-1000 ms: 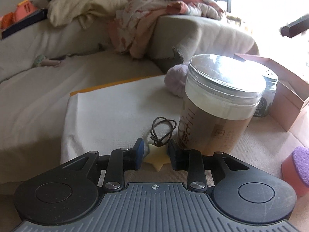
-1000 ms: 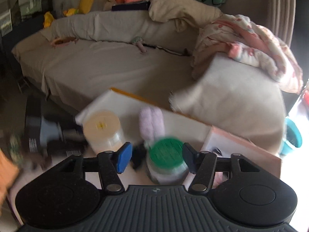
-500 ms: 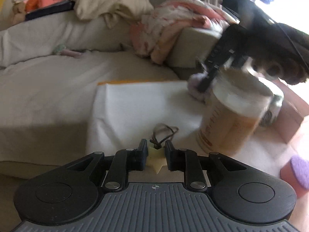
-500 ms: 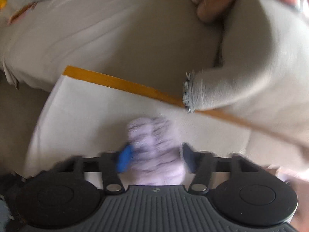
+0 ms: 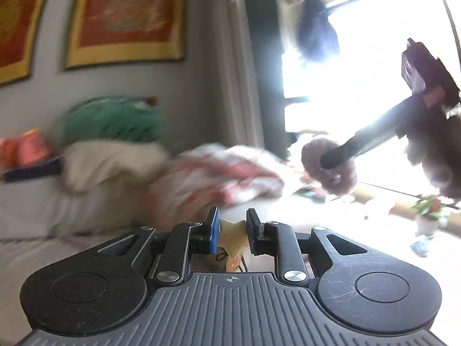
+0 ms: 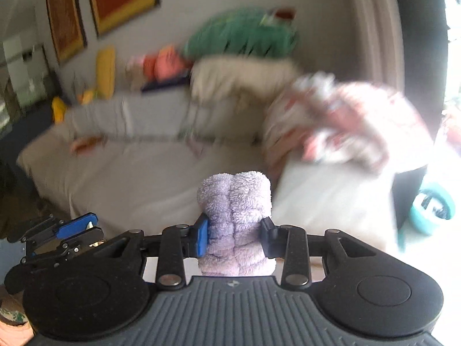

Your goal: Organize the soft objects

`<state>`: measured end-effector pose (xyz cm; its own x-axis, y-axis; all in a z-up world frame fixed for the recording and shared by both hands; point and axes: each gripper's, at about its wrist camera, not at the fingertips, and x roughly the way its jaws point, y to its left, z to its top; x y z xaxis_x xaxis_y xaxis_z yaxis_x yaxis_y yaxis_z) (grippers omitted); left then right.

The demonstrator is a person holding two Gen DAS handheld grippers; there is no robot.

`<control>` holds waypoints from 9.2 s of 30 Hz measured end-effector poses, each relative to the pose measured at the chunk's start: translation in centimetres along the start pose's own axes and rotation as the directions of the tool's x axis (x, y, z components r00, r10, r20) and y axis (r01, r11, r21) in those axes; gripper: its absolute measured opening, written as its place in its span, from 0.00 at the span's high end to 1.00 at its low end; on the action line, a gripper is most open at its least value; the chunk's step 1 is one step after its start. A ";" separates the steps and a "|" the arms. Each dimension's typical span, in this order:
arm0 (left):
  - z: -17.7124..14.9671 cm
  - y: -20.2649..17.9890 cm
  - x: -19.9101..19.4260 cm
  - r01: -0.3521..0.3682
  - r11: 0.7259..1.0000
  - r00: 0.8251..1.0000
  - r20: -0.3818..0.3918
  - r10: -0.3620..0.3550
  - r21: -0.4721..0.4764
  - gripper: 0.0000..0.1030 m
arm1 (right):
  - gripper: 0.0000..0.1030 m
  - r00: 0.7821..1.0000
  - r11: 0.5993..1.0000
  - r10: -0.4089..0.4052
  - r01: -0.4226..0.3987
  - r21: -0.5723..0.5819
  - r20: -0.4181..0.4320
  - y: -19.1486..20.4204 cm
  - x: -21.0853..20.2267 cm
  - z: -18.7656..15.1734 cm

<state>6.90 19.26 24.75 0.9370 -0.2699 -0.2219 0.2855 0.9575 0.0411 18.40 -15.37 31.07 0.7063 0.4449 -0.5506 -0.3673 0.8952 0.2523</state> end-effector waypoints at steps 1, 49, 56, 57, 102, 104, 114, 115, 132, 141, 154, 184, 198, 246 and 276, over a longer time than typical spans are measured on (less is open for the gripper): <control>0.6 -1.5 0.8 0.039 0.999 0.999 0.003 -0.039 -0.011 0.78 | 0.66 1.000 1.000 -0.011 0.011 0.005 0.023 -1.3 -1.7 -0.6; -24.6 -1.2 -5.4 -0.349 0.819 0.924 -0.311 0.221 -0.456 0.77 | 0.73 0.973 0.594 -0.223 0.082 -0.800 -0.066 16.1 14.4 -28.6; -25.8 -0.7 -5.9 -0.305 0.800 0.944 -0.274 0.183 -0.517 0.77 | 0.90 0.951 0.566 -0.297 0.104 -0.818 -0.084 16.4 18.0 -28.5; -25.9 -0.6 -5.8 -0.300 0.798 0.945 -0.278 0.173 -0.523 0.77 | 0.95 0.948 0.568 -0.306 0.113 -0.815 -0.082 16.3 18.2 -28.4; -22.1 -8.5 -2.9 -0.294 0.916 0.842 -0.527 0.114 -0.271 0.77 | 0.67 0.992 0.986 -0.094 0.081 -0.145 -0.083 2.1 -0.9 -35.5; -22.2 -8.8 -2.7 -0.284 0.920 0.842 -0.529 0.105 -0.270 0.77 | 0.60 0.990 0.994 -0.086 0.077 -0.081 -0.113 0.8 -1.8 -36.0; -22.8 -12.0 -1.9 -0.193 0.973 0.838 -0.538 0.095 -0.128 0.74 | 0.32 0.989 0.991 -0.124 0.128 0.049 -0.079 -1.1 -2.3 -37.7; -22.8 -12.5 -1.8 -0.177 0.978 0.839 -0.536 0.092 -0.110 0.73 | 0.31 0.989 0.991 -0.127 0.131 0.041 -0.076 -0.9 -2.3 -37.8; -21.0 -12.7 -2.0 -0.171 0.976 0.904 -0.416 0.099 -0.138 0.56 | 0.29 0.986 0.988 -0.156 0.155 -0.016 -0.064 0.2 -2.3 -38.4; -22.0 -9.8 1.3 -0.229 0.959 0.877 -0.463 0.130 -0.164 0.56 | 0.27 0.986 0.988 -0.154 0.153 -0.022 -0.065 0.4 -2.3 -38.5; -24.2 -11.1 2.1 -0.244 0.964 0.887 -0.427 0.177 -0.108 0.58 | 0.26 0.983 0.986 -0.168 0.166 -0.032 -0.074 0.7 -2.2 -38.3; -22.7 -12.5 -0.2 -0.125 0.974 0.926 -0.374 0.047 -0.188 0.64 | 0.71 0.974 0.970 -0.225 0.224 -0.097 -0.003 0.1 -8.3 -35.2; -10.1 -15.2 14.3 0.152 0.941 0.958 -0.190 -0.216 -0.303 0.60 | 0.71 0.962 0.963 -0.268 0.267 0.021 0.045 -3.8 -9.8 -35.4; -22.9 -20.1 5.1 -0.187 0.978 0.894 -0.428 0.131 -0.090 0.48 | 0.00 0.913 0.912 -0.398 0.404 0.064 -0.089 -3.0 3.3 -35.8; -22.9 -20.7 5.5 -0.273 0.957 0.879 -0.430 0.204 -0.103 0.48 | 0.00 0.895 0.890 -0.437 0.445 0.099 -0.093 -3.5 2.9 -35.8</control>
<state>1.49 0.27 0.34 0.7954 0.0021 -0.6060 -0.0029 1.0000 -0.0003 0.04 -18.07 0.11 0.7364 0.0044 -0.6765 0.0472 0.9972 0.0578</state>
